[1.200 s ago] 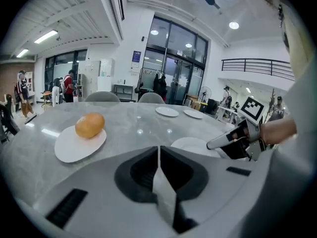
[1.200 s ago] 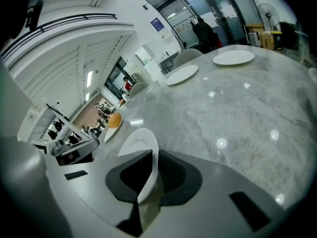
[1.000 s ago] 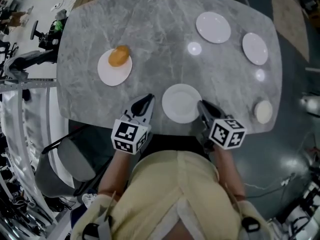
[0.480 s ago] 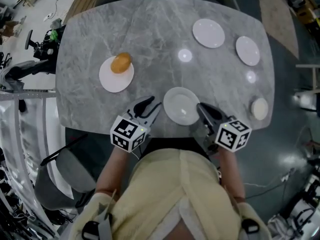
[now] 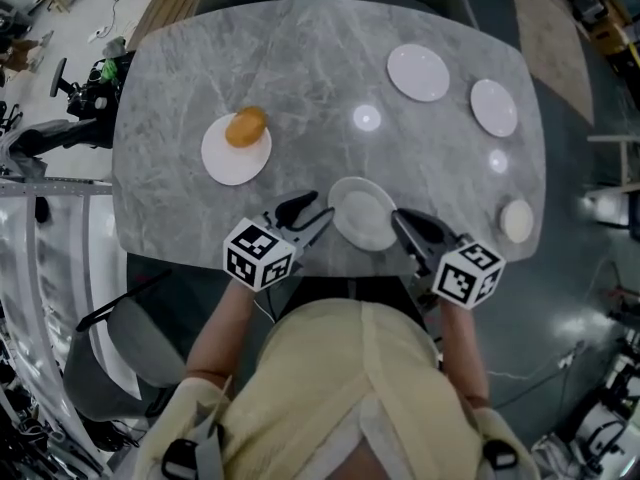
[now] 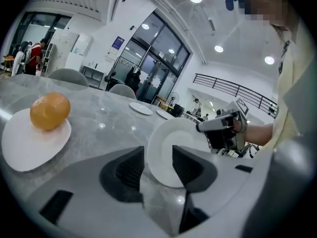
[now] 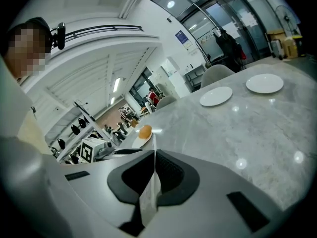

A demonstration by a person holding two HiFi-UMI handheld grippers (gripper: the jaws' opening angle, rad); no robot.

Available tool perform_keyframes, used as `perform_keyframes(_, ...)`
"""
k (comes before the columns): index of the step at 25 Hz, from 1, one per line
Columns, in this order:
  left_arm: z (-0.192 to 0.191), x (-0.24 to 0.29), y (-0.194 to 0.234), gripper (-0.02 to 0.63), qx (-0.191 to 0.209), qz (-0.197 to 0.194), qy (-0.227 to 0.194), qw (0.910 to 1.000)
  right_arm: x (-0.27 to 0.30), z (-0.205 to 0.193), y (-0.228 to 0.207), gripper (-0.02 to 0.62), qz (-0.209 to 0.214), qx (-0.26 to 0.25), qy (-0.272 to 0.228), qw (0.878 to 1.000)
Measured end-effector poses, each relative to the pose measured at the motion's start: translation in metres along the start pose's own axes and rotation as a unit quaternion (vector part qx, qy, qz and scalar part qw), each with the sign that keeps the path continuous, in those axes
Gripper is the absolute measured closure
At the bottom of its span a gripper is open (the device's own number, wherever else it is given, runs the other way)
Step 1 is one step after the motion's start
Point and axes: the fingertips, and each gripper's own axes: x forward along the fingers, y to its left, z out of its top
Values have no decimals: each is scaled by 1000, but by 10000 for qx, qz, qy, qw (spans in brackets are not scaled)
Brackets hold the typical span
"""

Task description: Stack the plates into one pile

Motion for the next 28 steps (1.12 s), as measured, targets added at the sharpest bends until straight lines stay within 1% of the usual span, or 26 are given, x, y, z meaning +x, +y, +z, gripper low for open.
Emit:
perform_keyframes(3,-2,7,3,442,-24,50,31,10000,-1,4,4,583,162,-52,-41,9998)
perform_keyframes(7,2,16,0,439,-163,107,-115,9997,-9,18,4,583,413,-132,-102,9990)
perform_keyframes(11,16,28,-8,440,-148,168,-244,9995,-19,39,-1,583,602,-147,-233,9978)
perform_keyframes(17,38,40,-13,440,-276,254,-515,9980,-29,61,-9,583,803,-138,-394,9959)
perform_keyframes(23,61,57,-12,443,-201,391,-707,9965,-36,80,-23,583,948,-90,-602,9936)
perform_keyframes(26,75,63,-11,493,-162,491,-860,9949,-38,89,-32,583,892,-99,-704,9935)
perform_keyframes(28,83,67,-10,499,-123,551,-924,9941,-40,95,-38,583,866,-101,-768,9932)
